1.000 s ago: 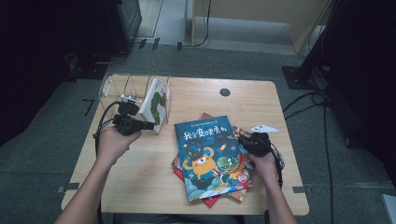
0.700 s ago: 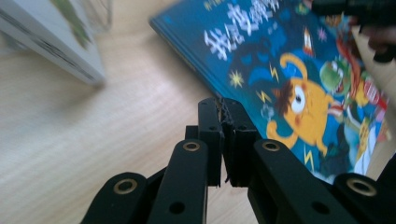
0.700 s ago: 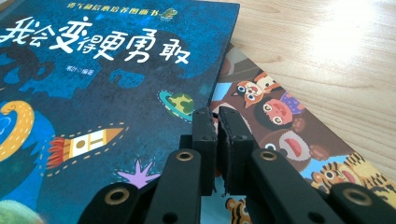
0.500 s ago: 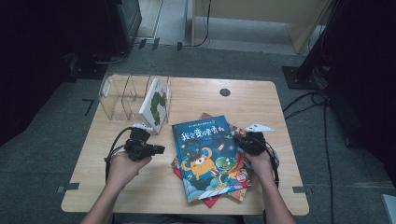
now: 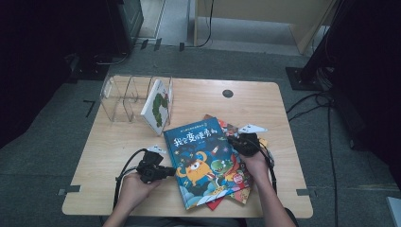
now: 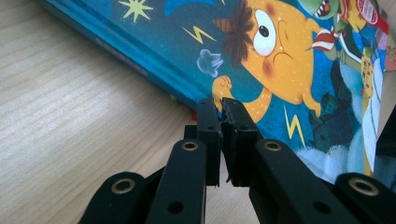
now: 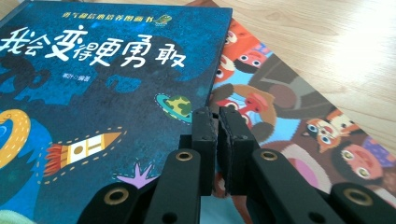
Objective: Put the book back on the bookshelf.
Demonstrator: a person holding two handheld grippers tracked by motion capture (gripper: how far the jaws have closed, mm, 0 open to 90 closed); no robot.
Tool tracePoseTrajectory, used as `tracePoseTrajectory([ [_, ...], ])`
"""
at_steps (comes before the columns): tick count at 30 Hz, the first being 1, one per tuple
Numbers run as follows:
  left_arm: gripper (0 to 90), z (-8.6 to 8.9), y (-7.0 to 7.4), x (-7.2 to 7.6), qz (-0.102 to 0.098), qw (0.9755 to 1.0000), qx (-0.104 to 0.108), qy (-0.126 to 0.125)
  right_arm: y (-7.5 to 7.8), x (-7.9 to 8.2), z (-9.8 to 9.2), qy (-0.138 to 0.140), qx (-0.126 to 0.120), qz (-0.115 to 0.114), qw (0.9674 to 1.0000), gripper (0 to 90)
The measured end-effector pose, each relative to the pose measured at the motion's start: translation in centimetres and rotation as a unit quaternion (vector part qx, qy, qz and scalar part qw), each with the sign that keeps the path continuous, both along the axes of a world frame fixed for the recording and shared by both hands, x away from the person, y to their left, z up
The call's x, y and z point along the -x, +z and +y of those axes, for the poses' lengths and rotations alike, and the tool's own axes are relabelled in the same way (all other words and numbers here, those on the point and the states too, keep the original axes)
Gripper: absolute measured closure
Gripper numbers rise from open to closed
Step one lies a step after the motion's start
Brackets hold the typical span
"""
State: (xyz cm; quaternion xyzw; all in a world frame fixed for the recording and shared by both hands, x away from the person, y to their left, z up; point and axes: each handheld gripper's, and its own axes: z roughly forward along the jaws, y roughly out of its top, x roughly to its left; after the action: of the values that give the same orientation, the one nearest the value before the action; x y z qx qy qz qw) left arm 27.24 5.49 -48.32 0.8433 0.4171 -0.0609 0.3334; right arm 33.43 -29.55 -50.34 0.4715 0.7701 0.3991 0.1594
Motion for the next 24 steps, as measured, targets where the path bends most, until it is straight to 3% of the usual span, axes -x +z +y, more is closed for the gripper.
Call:
tracePoseTrajectory([
  [8, 90.0, 0.0, -0.3, 0.5, 0.004, 0.9998, 0.017, 0.004, 0.5, 0.1, -0.6, -0.001, -0.004, 0.001, 1.0000, 90.0],
  [12, 90.0, -0.7, -0.4, 0.7, 0.009, 0.9996, 0.025, -0.002, 1.3, 0.8, -1.6, -0.009, -0.011, -0.002, 0.9999, 90.0],
  [16, 90.0, -1.7, -0.5, 0.8, 0.008, 0.9995, 0.029, -0.009, 1.6, 1.8, -2.1, -0.005, 0.003, 0.000, 1.0000, 90.0],
  [24, 90.0, -4.0, -0.6, 1.0, 0.004, 0.9991, 0.031, -0.028, 1.6, 3.8, -3.5, -0.016, -0.003, -0.006, 0.9998, 89.7],
])
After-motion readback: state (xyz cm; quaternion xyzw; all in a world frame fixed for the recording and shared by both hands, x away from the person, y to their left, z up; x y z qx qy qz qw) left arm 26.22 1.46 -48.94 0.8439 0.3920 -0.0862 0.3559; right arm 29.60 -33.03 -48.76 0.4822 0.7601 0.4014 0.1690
